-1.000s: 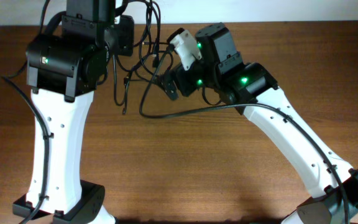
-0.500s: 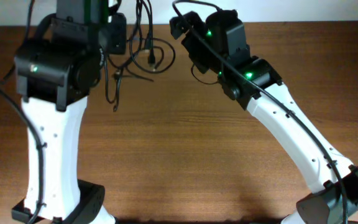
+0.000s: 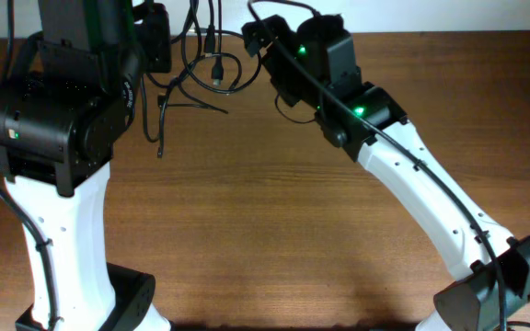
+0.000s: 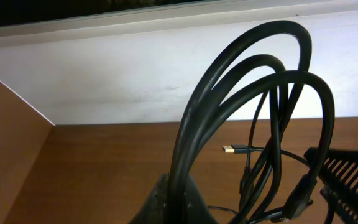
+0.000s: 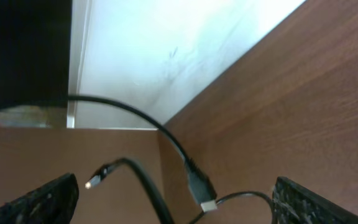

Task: Untangle cables

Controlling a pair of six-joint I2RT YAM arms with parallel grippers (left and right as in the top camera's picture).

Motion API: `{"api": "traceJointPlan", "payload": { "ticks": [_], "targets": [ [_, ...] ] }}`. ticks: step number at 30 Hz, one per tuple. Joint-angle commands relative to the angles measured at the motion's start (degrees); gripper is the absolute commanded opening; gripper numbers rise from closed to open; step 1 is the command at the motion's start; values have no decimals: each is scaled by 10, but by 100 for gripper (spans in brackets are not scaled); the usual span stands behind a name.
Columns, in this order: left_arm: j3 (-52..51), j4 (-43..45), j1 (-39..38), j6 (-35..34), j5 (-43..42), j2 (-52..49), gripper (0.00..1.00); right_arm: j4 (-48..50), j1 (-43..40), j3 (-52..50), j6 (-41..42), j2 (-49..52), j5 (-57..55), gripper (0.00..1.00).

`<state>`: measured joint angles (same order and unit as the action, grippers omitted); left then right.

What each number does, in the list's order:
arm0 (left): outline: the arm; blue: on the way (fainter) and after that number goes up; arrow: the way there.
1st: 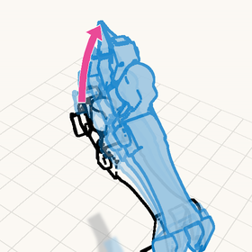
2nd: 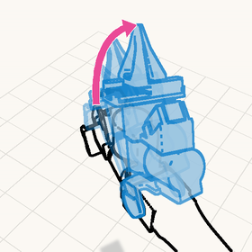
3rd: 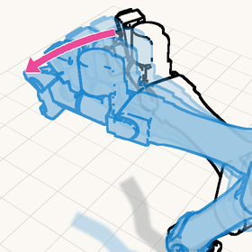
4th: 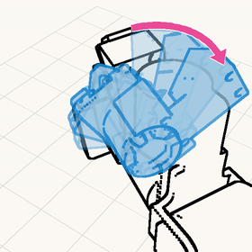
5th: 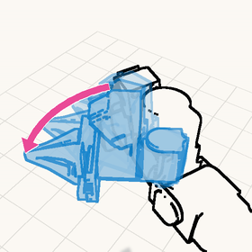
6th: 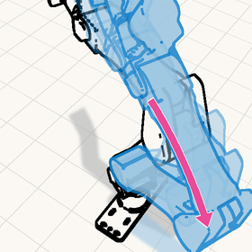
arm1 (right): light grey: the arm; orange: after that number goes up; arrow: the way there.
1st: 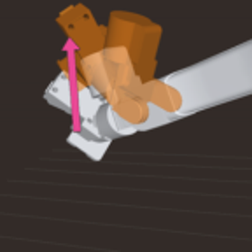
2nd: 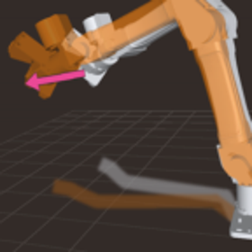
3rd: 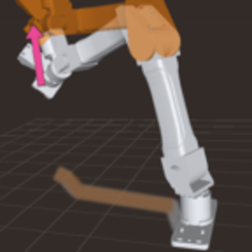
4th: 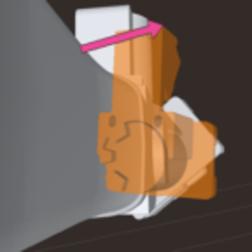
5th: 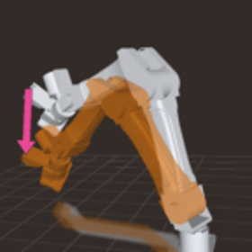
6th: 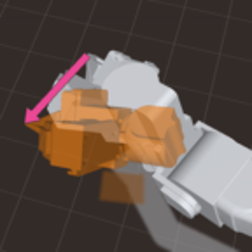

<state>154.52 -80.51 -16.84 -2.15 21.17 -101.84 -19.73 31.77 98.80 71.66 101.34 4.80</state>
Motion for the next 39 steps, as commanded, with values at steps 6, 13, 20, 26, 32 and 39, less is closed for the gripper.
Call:
{"api": "traceJointPlan", "payload": {
  "ticks": [6,13,20,26,32,39],
  "targets": [
    [13,-3,2,6,12,6,0,-15,34,0,-14,23,5,4],
    [13,-14,8,6,59,6,0,-32,-34,0,-185,-17,24,4],
    [13,-28,124,0,53,6,7,-213,-332,0,-297,-132,24,4],
    [-1,-30,186,0,13,5,16,-247,-494,0,-348,-141,69,4],
    [-17,-28,187,0,-40,5,8,-257,-561,0,-359,-141,128,4],
    [-19,-46,77,-3,-188,-52,16,-226,-452,2,-400,-141,151,4]
  ]
}}
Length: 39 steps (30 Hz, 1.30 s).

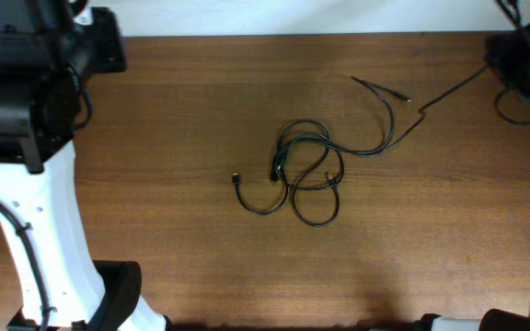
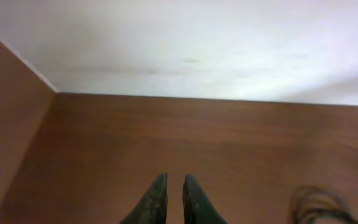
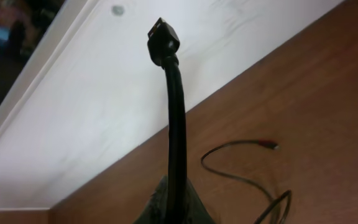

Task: Untangle cables

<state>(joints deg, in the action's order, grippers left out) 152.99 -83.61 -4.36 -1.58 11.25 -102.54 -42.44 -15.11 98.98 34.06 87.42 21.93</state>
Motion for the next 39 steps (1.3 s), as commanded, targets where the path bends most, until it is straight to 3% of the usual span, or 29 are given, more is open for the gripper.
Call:
{"api": "traceJointPlan", "payload": {
  "ticks": [1,3,5,6,10,13,18,23,29,31,39],
  "targets": [
    [-3,-32,-64,-8,-111,-76,16,-2,17,0,-29,-2,-20,4],
    [-3,-57,-88,-7,-112,-136,31,-3,17,0,-52,-2,-20,4],
    [-3,-48,-114,33,-167,-194,77,-4,17,0,-67,-3,-18,4],
    [-3,-39,-128,69,-228,-212,92,-5,17,0,-73,-3,-18,4],
    [-3,-57,-180,107,-245,-257,95,-5,17,0,-84,-3,-17,4],
    [-4,-63,-218,120,-192,-318,96,-9,17,0,-93,-3,-15,4],
    [-4,-38,-221,120,-159,-437,99,-16,17,0,-103,-3,-14,4],
    [-4,-1,-222,120,-181,-493,100,-17,17,0,-116,-3,-14,4],
    [-7,44,-224,121,-187,-504,97,-25,17,0,-116,-3,-14,4],
    [-7,73,-234,191,-181,-504,96,-31,17,0,-117,-3,-14,4],
    [-12,128,-240,181,-169,-548,99,-40,17,0,-129,-3,-11,4]
  ]
}}
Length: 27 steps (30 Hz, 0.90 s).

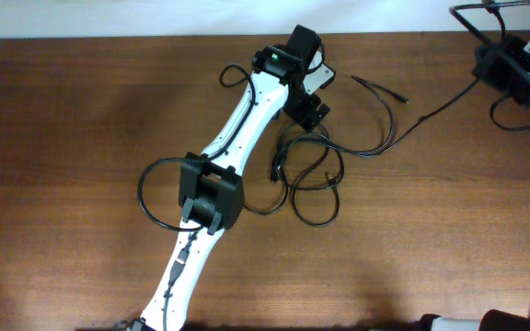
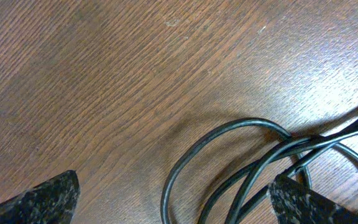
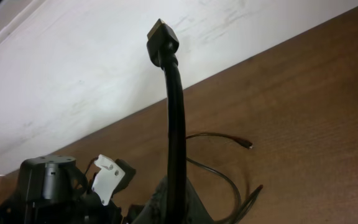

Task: Untangle cables

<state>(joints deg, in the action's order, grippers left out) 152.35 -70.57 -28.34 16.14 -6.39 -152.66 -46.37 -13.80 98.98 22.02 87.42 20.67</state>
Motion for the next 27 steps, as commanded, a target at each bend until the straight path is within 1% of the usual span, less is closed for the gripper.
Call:
{"api": "traceJointPlan", "payload": {
  "ticks": [1,2,4,5,6,7,8,12,15,18,19,20,22,23,24,25,27],
  "targets": [
    [-6,-6,0,4,8,-60,99,-3,3,0,-8,-3,1,4],
    [-6,-10,0,2,21,-88,100,-8,3,0,-8,-3,1,4],
    [-6,-16,0,2,24,-106,98,-10,3,0,-9,-3,1,4],
    [-6,-18,0,2,24,-111,95,-10,3,0,-8,-3,1,4],
    [-6,-21,0,2,24,-113,75,-10,3,0,-8,-3,1,4],
    [-6,-22,0,2,24,-113,12,-11,3,0,-8,-3,1,4],
    [-6,-24,0,2,24,-113,0,-11,3,0,-8,-3,1,4],
    [13,-49,0,-5,24,-108,0,-13,3,0,-8,-3,1,4],
    [118,-94,0,-55,59,-49,0,-15,3,0,-28,-3,3,4],
    [262,-162,0,-93,119,79,0,-24,3,0,-38,-3,4,4],
    [275,-174,0,-105,150,136,0,-26,5,0,-38,-3,3,4],
    [274,-191,1,-119,219,225,0,-24,17,0,-50,-3,0,4],
    [274,-216,11,-123,275,285,0,-23,22,0,-53,-2,-15,4],
    [274,-242,31,-132,307,316,0,-23,13,0,-53,-2,-32,4],
    [274,-262,60,-136,313,338,0,-23,-9,0,-50,-2,-40,4],
    [271,-261,82,-138,305,349,0,-23,-42,0,-44,-2,-40,4],
    [271,-261,133,-138,281,366,0,-25,-149,0,-44,-2,-33,4]
  ]
}}
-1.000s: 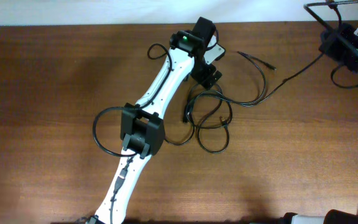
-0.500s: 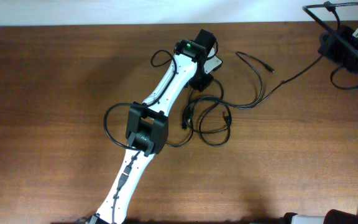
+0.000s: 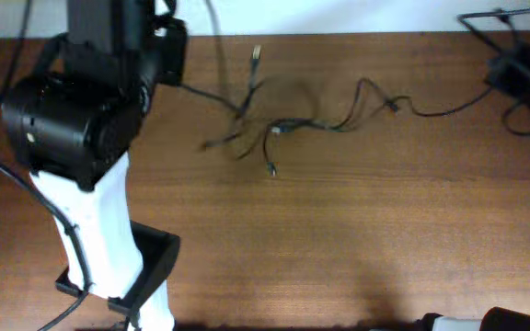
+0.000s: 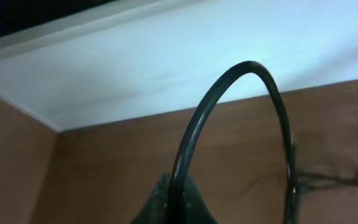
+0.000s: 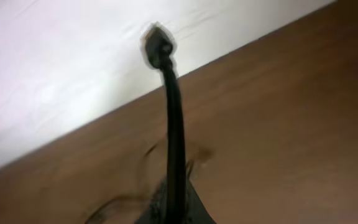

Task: Untangle cables

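Observation:
Thin black cables (image 3: 288, 121) are strung out across the far half of the table, still knotted near the middle, with loose plug ends (image 3: 257, 55) sticking out. My left gripper (image 3: 168, 55) is at the far left, shut on one black cable (image 4: 253, 65) that arches up from its jaws (image 4: 174, 182) and drops to the knot. At the far right edge, my right gripper (image 3: 520, 78) is shut on another cable (image 5: 174, 124), whose plug end (image 5: 157, 38) stands above the jaws (image 5: 174, 186). That cable runs left to the knot (image 3: 431, 112).
The brown wooden table (image 3: 339, 239) ends at a white wall along the back (image 3: 339, 17). My left arm's bulky black and white body (image 3: 72, 129) covers the table's left side. A brown side panel (image 4: 11, 162) rises at the left.
My left gripper was open low over the coiled cables in the table's middle; now it is shut on a cable at the far left. The coil has been drawn out into a long line.
First my left gripper held a bunch of loops at the back while the right was open beside them. Then the tangle lay mid-table, the left shut on nothing, the right holding a plug end far right. The left then took a cable from the tangle; both now hold it stretched.

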Controlling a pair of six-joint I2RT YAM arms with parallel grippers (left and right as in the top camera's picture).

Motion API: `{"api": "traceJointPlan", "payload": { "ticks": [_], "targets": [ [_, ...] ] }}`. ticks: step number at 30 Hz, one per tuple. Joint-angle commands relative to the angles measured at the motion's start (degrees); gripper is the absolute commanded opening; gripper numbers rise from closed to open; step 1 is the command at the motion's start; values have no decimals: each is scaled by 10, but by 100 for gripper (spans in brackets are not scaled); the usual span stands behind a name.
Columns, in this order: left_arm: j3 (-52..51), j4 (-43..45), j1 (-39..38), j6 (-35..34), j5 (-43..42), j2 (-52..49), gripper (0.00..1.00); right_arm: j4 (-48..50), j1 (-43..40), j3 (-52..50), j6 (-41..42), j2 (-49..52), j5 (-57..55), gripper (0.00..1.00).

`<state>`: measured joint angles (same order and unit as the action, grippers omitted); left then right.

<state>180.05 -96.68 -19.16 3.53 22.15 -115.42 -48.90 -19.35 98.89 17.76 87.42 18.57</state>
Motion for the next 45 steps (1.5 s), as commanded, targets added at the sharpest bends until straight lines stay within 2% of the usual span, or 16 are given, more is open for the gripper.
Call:
{"api": "traceJointPlan", "payload": {
  "ticks": [1,4,9,14,19,22,25,29,31,33,34,36,37,40,44,45],
  "targets": [
    [-6,0,54,-12,-5,-3,0,1,-126,1,-1,-2,-12,4],
    [-6,0,77,-11,-5,-1,0,10,-240,1,27,0,3,4],
    [-9,0,126,-7,-33,1,0,39,-327,1,59,12,1,4],
    [-11,0,133,-7,-44,1,0,48,-350,1,84,30,-22,4],
    [-11,0,133,-5,-44,1,0,58,-515,1,184,45,33,4],
    [-11,0,133,-5,-56,1,0,47,-545,1,196,57,33,4],
    [-11,0,133,-5,-59,1,0,49,-493,1,192,57,49,4],
    [-11,0,133,-5,-75,1,0,44,-286,1,92,57,-6,4],
    [-11,0,133,-5,-79,1,0,41,-148,0,23,57,-67,4],
    [-11,0,133,-5,-79,1,0,38,22,0,-151,58,-195,4],
    [-11,0,133,-5,-85,1,0,37,76,0,-228,63,-268,4],
    [-11,0,133,-5,-93,1,0,30,146,-12,-287,77,-341,4],
    [-11,0,133,-5,-93,1,0,10,155,-21,-277,87,-341,4],
    [-11,0,133,-5,-93,1,0,5,134,-80,-159,104,-339,4],
    [-11,0,133,-5,-94,1,0,92,49,-195,-115,105,-326,4],
    [-11,0,133,-5,-94,1,0,100,5,-210,-88,105,-320,4]
  ]
}}
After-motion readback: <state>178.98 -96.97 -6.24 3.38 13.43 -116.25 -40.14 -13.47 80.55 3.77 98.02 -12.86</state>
